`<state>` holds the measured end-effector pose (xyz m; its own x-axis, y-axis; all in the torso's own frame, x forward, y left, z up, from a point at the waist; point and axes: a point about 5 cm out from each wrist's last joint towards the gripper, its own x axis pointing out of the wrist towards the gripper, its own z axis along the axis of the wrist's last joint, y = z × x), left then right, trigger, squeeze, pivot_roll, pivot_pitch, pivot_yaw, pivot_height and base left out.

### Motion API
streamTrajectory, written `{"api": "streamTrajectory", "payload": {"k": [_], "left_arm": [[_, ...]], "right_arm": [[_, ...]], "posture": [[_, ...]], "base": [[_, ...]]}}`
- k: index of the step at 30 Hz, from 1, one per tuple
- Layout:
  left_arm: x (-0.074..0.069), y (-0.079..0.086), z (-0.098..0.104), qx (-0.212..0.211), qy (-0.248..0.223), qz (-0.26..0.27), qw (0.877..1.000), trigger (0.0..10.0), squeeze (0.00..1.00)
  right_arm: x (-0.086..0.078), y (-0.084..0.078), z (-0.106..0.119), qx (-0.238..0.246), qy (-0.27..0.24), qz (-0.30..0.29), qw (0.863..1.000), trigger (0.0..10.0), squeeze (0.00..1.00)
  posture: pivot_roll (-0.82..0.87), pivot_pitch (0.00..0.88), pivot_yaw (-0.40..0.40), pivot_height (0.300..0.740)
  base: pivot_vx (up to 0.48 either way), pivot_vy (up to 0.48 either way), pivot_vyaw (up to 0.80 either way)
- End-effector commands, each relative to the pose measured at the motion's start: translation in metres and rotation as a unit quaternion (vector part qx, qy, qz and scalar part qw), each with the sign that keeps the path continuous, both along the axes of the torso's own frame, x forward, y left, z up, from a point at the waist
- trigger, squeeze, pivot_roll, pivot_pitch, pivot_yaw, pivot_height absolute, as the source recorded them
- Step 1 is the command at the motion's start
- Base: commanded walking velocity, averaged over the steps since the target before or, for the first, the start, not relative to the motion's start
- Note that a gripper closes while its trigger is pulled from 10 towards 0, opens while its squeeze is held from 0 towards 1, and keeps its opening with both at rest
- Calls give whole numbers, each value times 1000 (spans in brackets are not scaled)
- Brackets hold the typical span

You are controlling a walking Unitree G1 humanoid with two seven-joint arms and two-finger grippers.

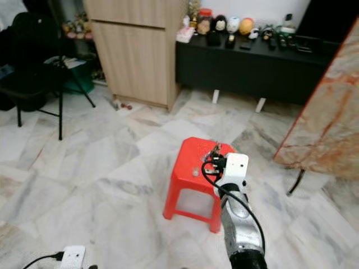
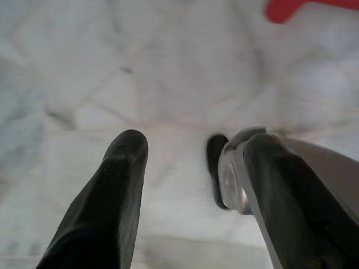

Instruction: Hang keys on a hook

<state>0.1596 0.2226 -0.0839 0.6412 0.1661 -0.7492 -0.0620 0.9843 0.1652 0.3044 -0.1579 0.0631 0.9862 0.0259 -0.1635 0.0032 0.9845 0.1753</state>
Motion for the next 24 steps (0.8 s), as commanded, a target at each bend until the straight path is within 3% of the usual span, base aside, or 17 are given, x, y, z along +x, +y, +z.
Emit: {"api": "streamTrajectory", "payload": {"k": [1, 17, 19, 24], "left_arm": [[-7, 3, -2, 5, 11, -1, 1000, 10000, 0], [-8, 0, -3, 4, 13, -9, 1000, 10000, 0], [-7, -2, -3, 10, 15, -32, 999, 10000, 0], [-6, 1, -2, 8, 10, -19, 1000, 10000, 0]], "right_arm": [[3, 5, 5, 5, -10, 2, 1000, 10000, 0], [6, -1, 9, -1, -13, -31, 999, 10000, 0], [7, -2, 9, 0, -12, -39, 999, 10000, 0], [10, -4, 13, 4, -21, -50, 999, 10000, 0]], "posture": [[88, 66, -61, 737], [83, 33, -60, 737], [83, 27, -58, 737], [82, 15, -56, 737]], "base": [[0, -480, 0], [0, -480, 0], [0, -480, 0], [0, -480, 0]]}}
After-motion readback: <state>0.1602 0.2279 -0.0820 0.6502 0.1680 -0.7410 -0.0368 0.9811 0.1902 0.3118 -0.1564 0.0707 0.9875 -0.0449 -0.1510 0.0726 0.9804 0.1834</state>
